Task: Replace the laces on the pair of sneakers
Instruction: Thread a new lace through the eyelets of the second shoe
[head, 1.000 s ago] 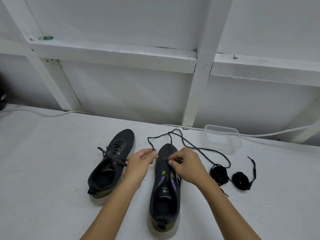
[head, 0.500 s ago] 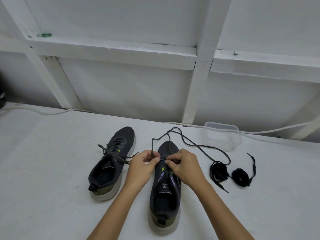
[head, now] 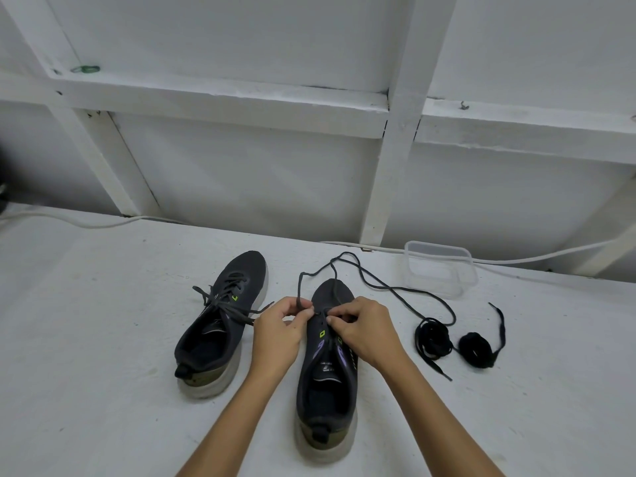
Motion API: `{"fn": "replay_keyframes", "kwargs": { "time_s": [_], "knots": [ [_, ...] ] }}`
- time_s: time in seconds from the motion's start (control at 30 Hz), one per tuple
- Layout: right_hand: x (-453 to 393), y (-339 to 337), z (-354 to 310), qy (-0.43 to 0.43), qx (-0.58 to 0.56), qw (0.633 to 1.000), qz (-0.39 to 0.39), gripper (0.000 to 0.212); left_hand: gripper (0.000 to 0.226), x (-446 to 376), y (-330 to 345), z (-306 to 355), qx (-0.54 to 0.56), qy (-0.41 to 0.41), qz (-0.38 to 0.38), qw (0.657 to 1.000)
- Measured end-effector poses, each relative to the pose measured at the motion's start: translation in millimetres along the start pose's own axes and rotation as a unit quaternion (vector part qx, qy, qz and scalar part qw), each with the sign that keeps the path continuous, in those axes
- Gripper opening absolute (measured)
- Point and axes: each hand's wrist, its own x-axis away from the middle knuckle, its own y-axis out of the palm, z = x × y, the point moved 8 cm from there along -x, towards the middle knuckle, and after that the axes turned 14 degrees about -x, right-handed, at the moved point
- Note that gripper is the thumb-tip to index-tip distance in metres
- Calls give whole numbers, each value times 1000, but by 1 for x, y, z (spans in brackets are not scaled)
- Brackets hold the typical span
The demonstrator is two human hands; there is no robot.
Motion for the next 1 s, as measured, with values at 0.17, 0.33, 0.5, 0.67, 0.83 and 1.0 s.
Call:
{"fn": "replay_keyframes", "kwargs": {
  "time_s": [0.17, 0.33, 0.5, 0.67, 0.83, 1.0],
  "knots": [
    [-1, 1, 0, 6, -3, 1000, -1, 13, 16, 3, 2, 4, 1, 4, 10, 1000],
    [0, 2, -1, 1, -6, 1000, -4, 16, 14, 2, 4, 11, -45, 26, 15, 999],
    [0, 7, -3, -12, 4, 1000, -7, 18, 20, 4, 7, 14, -186, 83, 17, 979],
    [-4, 11, -5, -23, 50, 999, 0, 15, 34, 4, 12, 18, -214, 107, -22, 971],
    [-6, 28, -4, -27, 143, 989, -15, 13, 30, 3, 12, 17, -182, 70, -40, 980],
    [-4, 29, -4, -50, 139, 988, -51, 10, 42, 3, 13, 11, -169, 28, -45, 984]
  ]
}}
